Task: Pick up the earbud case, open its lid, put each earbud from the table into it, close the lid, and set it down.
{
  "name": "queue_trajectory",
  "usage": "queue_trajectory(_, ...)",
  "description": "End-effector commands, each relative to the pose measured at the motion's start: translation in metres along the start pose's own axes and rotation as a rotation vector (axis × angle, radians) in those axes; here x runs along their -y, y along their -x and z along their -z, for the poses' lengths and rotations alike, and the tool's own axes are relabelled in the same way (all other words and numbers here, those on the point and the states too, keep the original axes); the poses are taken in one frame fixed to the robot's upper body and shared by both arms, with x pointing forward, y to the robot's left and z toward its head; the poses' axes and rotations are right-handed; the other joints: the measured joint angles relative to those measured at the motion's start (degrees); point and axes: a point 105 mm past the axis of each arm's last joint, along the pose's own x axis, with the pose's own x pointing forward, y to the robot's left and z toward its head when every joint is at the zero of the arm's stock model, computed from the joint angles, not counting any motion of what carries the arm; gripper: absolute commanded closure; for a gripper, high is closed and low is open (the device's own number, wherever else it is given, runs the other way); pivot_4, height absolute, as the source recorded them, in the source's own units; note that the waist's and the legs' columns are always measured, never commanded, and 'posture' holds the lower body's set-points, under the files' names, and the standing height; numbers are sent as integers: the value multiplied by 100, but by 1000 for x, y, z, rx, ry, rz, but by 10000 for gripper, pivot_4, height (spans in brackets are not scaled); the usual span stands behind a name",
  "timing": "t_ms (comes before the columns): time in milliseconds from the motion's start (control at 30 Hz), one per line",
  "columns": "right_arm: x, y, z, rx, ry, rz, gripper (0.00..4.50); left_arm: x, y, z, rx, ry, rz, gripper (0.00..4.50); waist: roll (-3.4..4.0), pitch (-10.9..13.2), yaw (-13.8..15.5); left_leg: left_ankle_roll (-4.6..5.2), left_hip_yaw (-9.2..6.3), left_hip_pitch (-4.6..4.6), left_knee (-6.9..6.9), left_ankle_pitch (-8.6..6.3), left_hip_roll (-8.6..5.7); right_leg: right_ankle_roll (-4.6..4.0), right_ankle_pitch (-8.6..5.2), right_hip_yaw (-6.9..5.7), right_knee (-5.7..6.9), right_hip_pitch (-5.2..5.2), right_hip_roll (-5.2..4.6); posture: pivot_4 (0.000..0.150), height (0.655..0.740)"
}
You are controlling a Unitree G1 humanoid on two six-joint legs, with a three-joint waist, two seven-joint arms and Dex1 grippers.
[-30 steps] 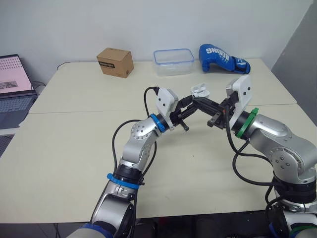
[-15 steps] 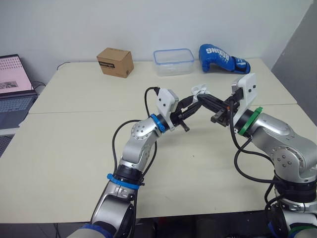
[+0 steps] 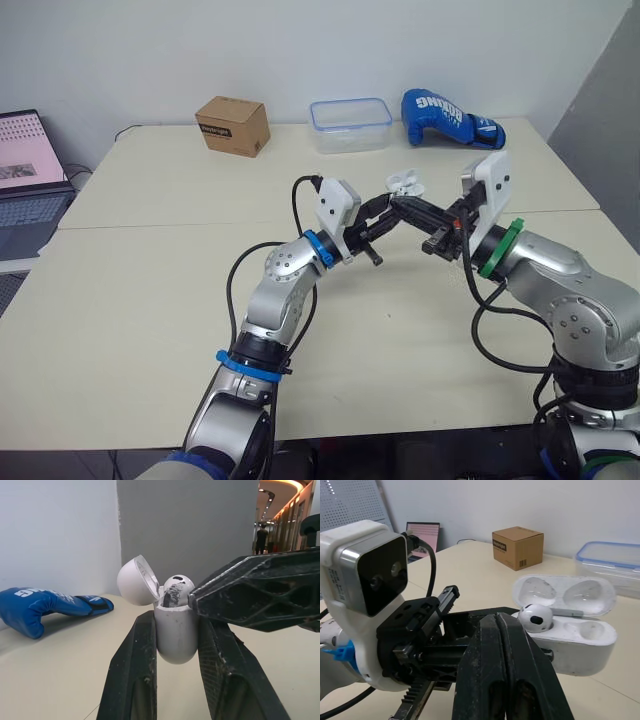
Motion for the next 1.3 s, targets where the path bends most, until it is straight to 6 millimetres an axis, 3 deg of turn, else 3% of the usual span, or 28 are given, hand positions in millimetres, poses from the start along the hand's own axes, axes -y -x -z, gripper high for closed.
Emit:
queue_trajectory(33, -17, 6, -16, 61, -28, -82, 44718, 2, -3, -14, 52, -22, 11, 37615, 0, 0, 0, 0, 0, 0, 0, 0, 0, 0, 0, 0, 0, 0, 0, 1500, 7400)
queue_trajectory(133, -21, 14, -20, 65, -58, -105, 44718, 0, -2, -13, 46, -21, 5, 37615, 0, 0, 6, 0, -2, 0, 0, 0, 0, 0, 0, 0, 0, 0, 0, 1500, 7400)
queue_trajectory(267, -2, 36, -24, 4, -34, -43, 44718, -6, 3, -8, 24, -29, -5, 37615, 0, 1, 34, 1, -2, -1, 1, -1, -2, 0, 0, -1, -1, 4, -1, 1500, 7400)
queue_trajectory(367, 26, 63, -17, -127, 23, 41, 39010, -12, 8, -6, 9, -35, -6, 37615, 1, 5, 63, 3, 1, 0, 1, -1, -1, 0, 0, -3, -2, 6, 0, 1500, 7400)
queue_trajectory(533, 79, 109, 33, -460, 189, 131, 22406, -18, 13, -5, -9, -51, 1, 37615, -1, 7, 103, 6, 13, 6, 3, -3, 0, 4, -3, -2, -4, 15, -1, 1500, 7400)
queue_trajectory(633, 98, 119, 62, -552, 204, 108, 22406, -19, 13, -4, -13, -57, 4, 37615, -1, 7, 54, 5, 24, 17, 2, -2, 4, 7, -4, 4, -1, 19, 0, 1500, 7400)
queue_trajectory(733, 115, 124, 95, -647, 220, 74, 22406, -18, 13, -5, -12, -60, 8, 37615, -1, 8, 12, 3, 24, 17, 2, -1, 4, 8, -4, 5, -2, 21, -1, 1500, 7400)
queue_trajectory(833, 132, 120, 109, -671, 235, 69, 22406, -16, 14, -6, -11, -63, 7, 37615, 2, 10, -10, 2, 24, 16, 1, -1, 4, 8, -4, 6, -4, 19, -2, 1500, 7400)
queue_trajectory(1033, 159, 113, 114, -679, 259, 98, 22406, -15, 21, -7, -20, -69, -12, 37615, 7, 13, -8, 1, 22, 14, 0, 0, 3, 7, -4, 7, -7, 16, -4, 1500, 7400)
queue_trajectory(1300, 162, 97, 119, -671, 195, 56, 22406, -14, 25, -8, -28, -73, -28, 37615, 8, 13, -9, 0, 22, 12, 0, 0, 2, 6, -4, 7, -8, 16, -5, 1500, 7400)
